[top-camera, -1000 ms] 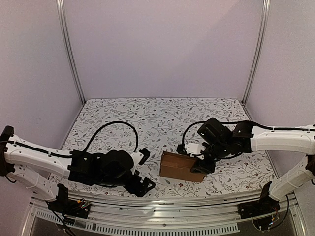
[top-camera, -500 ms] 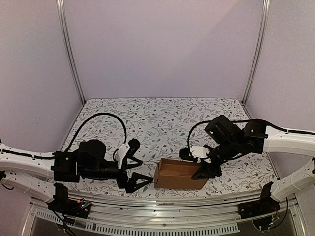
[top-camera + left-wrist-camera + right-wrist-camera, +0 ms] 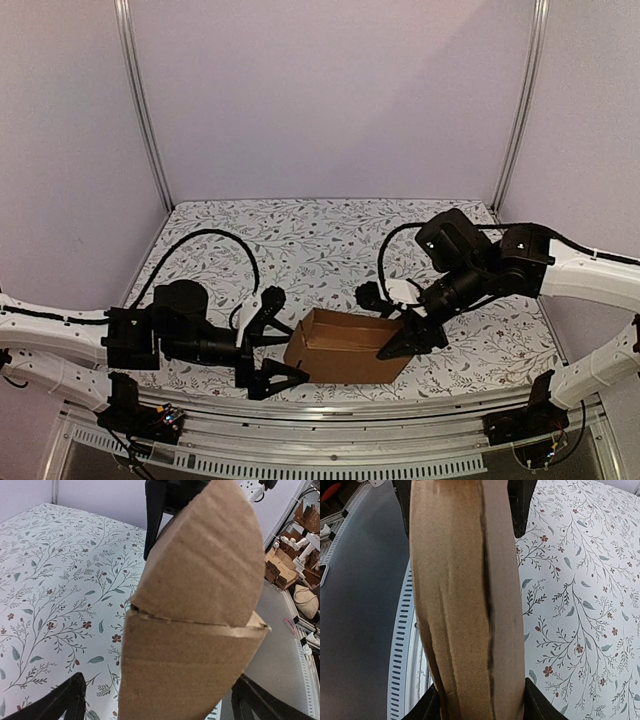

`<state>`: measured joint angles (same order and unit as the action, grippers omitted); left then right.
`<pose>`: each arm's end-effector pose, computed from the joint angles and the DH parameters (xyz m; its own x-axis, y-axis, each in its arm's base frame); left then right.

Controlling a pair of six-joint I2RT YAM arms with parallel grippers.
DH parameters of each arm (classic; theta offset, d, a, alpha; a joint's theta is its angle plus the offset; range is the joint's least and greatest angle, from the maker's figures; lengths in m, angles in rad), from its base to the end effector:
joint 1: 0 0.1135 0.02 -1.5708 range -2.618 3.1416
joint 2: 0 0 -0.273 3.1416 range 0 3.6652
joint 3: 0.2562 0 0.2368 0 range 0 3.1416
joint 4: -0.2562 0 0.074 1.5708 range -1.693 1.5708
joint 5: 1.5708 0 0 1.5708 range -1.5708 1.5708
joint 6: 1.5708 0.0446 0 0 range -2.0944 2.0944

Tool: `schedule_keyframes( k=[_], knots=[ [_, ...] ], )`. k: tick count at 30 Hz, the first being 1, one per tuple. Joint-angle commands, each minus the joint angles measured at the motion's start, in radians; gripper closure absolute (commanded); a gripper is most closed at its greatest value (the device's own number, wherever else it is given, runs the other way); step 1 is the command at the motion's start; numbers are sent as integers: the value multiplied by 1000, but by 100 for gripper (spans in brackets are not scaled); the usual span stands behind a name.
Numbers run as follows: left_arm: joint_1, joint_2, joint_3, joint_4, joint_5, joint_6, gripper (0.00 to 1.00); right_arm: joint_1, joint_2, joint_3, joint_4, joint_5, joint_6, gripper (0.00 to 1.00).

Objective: Fold the paper box

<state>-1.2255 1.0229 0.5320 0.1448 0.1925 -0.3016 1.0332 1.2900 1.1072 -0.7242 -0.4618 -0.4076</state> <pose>0.0661 -0.2089 0.2515 -0.4021 0.2564 -0.8790 0.9060 0.2503 -0.3414 0.1113 0.2255 0.3034 -0.0098 -0.7094 -0.7048 -0.9949 -0.0638 0.0780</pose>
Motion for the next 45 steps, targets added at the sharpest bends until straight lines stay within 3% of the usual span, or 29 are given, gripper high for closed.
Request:
schedule_keyframes(
  k=[1,6,12,22,25,27,38,45],
  knots=[
    [14,10,15,-6,-4,31,1,5,49,55,-34,-31,7,55],
    [14,9,25,-19,-27,43,3,6,89,89,-51,-35,20,56],
    [14,20,28,-16,-23,53,16,6,103,105,-59,-33,24,56],
    [23,38,34,16,16,45,64,7,109,105,-63,-31,29,56],
    [23,37,36,18,28,44,84,8,112,105,-64,-28,35,55],
    [26,38,36,18,31,46,92,7,116,105,-64,-25,39,53],
    [26,58,30,1,16,48,96,8,74,110,-25,97,86,25],
    [26,103,34,-8,7,47,96,8,-20,136,106,186,174,20]
  ],
)
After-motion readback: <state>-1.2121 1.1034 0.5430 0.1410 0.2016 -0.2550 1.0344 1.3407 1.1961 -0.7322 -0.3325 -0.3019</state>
